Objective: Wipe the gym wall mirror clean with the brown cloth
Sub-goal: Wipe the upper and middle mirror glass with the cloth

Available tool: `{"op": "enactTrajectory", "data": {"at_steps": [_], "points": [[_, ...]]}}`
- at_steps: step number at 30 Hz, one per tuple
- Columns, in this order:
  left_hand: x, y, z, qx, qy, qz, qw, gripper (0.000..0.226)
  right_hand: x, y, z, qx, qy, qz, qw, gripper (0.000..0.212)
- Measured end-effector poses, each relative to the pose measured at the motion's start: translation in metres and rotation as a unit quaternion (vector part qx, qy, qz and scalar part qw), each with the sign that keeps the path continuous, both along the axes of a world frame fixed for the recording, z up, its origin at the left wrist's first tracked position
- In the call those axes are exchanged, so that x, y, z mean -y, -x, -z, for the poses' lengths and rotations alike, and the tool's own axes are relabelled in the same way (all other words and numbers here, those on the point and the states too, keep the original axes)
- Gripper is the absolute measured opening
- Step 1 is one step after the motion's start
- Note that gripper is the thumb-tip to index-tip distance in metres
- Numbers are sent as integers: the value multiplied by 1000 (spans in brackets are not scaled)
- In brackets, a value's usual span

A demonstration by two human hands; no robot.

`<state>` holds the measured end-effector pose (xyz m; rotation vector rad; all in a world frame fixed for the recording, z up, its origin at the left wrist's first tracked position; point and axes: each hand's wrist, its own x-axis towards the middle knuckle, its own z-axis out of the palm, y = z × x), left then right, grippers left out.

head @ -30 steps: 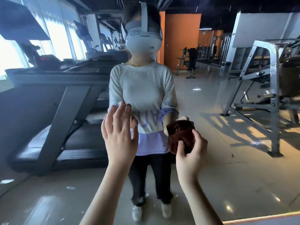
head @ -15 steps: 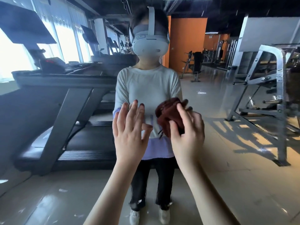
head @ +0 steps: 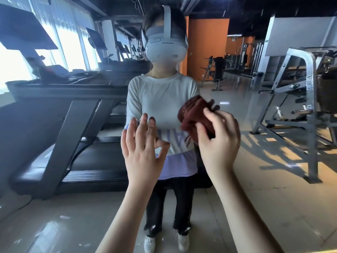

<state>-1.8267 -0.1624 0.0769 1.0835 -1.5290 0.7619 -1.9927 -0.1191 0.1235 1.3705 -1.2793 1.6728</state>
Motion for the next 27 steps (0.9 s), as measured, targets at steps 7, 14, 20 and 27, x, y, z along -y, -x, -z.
{"op": "enactTrajectory", "data": {"at_steps": [7,14,20,27], "points": [[1,3,3,-4,7,-1,1000,68,-6,-5,34,133,-24,3,991,34],[2,2,5,2,11,-6,1000,66,-9,23,43,222,-34,-8,975,33],[0,8,9,-16,-1,-3,1000,60,-16,-10,79,152,-111,-17,982,33],[0,9,11,-20,-4,2,1000,59,-17,11,92,239,-111,17,964,37]]}}
